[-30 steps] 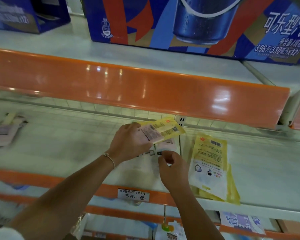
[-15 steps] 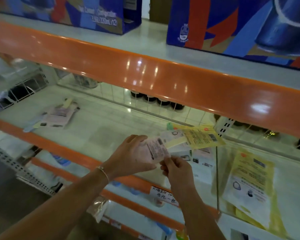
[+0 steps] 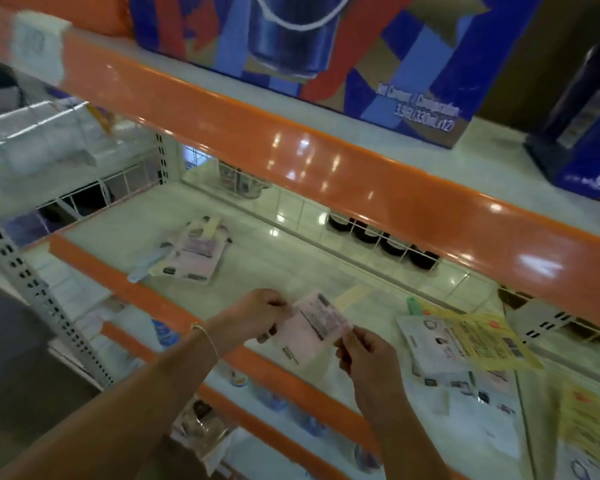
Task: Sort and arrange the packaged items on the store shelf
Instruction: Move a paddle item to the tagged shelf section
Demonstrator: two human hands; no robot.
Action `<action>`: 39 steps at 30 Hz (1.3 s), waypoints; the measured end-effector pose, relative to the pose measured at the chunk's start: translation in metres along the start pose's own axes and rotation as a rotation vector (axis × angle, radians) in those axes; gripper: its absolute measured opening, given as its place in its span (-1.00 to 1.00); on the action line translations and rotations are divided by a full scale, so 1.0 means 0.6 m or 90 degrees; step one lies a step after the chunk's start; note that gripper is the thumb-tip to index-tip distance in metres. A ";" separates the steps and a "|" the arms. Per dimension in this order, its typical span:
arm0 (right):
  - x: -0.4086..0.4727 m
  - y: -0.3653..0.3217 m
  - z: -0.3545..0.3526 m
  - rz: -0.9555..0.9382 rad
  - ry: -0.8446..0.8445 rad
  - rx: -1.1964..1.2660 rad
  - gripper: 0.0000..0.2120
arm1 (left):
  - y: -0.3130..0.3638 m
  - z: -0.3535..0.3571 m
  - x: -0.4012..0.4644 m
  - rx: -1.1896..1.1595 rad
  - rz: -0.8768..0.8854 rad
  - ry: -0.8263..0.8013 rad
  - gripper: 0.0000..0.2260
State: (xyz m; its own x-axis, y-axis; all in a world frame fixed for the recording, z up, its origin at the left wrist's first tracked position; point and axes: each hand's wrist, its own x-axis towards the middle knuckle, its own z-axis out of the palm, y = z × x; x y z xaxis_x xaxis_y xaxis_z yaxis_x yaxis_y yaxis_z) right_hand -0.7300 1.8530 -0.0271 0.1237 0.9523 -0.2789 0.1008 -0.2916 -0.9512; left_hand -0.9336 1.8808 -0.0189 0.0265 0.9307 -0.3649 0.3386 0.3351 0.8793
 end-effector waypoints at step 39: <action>0.031 -0.035 0.273 0.058 0.017 0.026 -0.88 | -0.090 -0.340 0.073 0.469 0.090 0.428 -0.78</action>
State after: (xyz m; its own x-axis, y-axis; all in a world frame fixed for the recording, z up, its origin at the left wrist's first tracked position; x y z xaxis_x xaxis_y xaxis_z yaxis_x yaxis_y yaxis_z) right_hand -0.8918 1.8913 -0.0338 0.1564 0.9191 -0.3618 0.0477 -0.3729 -0.9267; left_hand -1.1427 1.9332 -0.0199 -0.3477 0.9207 0.1773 0.8767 0.2522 0.4095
